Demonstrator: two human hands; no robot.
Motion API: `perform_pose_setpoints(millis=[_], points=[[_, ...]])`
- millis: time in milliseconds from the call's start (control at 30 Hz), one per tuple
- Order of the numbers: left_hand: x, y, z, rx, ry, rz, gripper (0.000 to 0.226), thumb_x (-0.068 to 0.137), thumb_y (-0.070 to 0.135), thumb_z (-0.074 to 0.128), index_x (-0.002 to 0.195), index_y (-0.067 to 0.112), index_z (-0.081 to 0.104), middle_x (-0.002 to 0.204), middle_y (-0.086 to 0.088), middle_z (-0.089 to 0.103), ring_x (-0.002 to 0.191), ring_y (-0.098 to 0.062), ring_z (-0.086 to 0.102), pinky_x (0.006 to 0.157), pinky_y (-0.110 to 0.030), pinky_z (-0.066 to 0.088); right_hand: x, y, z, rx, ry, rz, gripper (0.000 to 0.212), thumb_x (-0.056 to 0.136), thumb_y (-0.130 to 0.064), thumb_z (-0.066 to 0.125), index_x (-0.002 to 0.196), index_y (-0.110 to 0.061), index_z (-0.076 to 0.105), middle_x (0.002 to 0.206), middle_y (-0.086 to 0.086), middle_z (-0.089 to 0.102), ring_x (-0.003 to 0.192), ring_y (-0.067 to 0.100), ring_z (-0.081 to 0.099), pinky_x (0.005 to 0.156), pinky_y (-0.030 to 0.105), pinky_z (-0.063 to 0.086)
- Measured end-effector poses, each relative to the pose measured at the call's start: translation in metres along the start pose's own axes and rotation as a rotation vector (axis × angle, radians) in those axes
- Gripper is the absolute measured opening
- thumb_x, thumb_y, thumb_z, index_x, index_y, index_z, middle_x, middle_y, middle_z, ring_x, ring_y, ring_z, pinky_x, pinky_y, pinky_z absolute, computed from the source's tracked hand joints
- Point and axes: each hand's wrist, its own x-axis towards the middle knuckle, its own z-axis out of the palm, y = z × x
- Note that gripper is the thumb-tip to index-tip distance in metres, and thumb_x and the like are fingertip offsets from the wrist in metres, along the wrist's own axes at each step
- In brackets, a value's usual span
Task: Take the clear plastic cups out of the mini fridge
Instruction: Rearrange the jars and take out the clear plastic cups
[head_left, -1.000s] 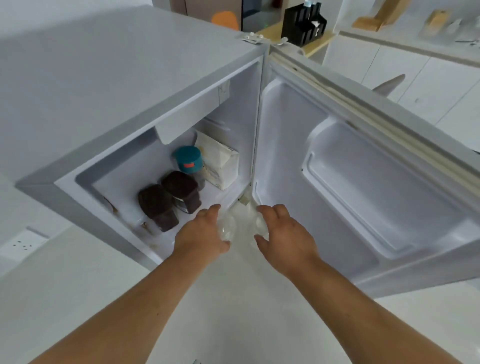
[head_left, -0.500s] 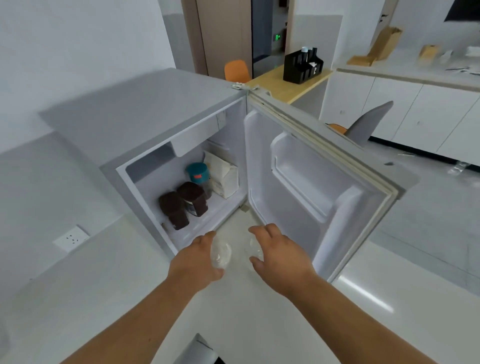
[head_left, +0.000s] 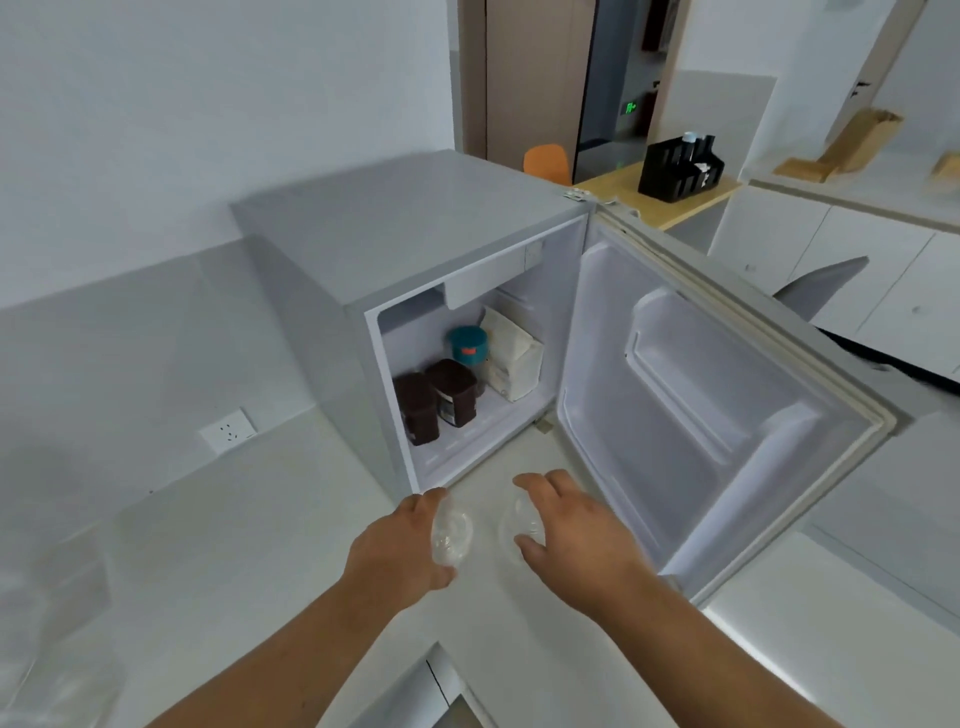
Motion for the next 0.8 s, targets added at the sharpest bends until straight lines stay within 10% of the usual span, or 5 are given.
perform_pose_setpoints(millis=[800], points=[[0.072, -0.181, 0.017, 0.024, -0.129, -0.022, 0.102, 0.077, 0.059, 0.077, 0.157, 0.037, 0.018, 0.153, 0.01, 0.044, 0.112, -0.02, 0.065, 0.085, -0.034, 0.056, 0.1, -0.096, 0.117, 0.012, -0.226, 0.075, 0.061, 0.093, -0.046, 0.061, 0.146, -0.038, 0.03, 0.141, -0.009, 0.041, 0.099, 0.017, 0.063, 0.077, 0.029, 0.055]])
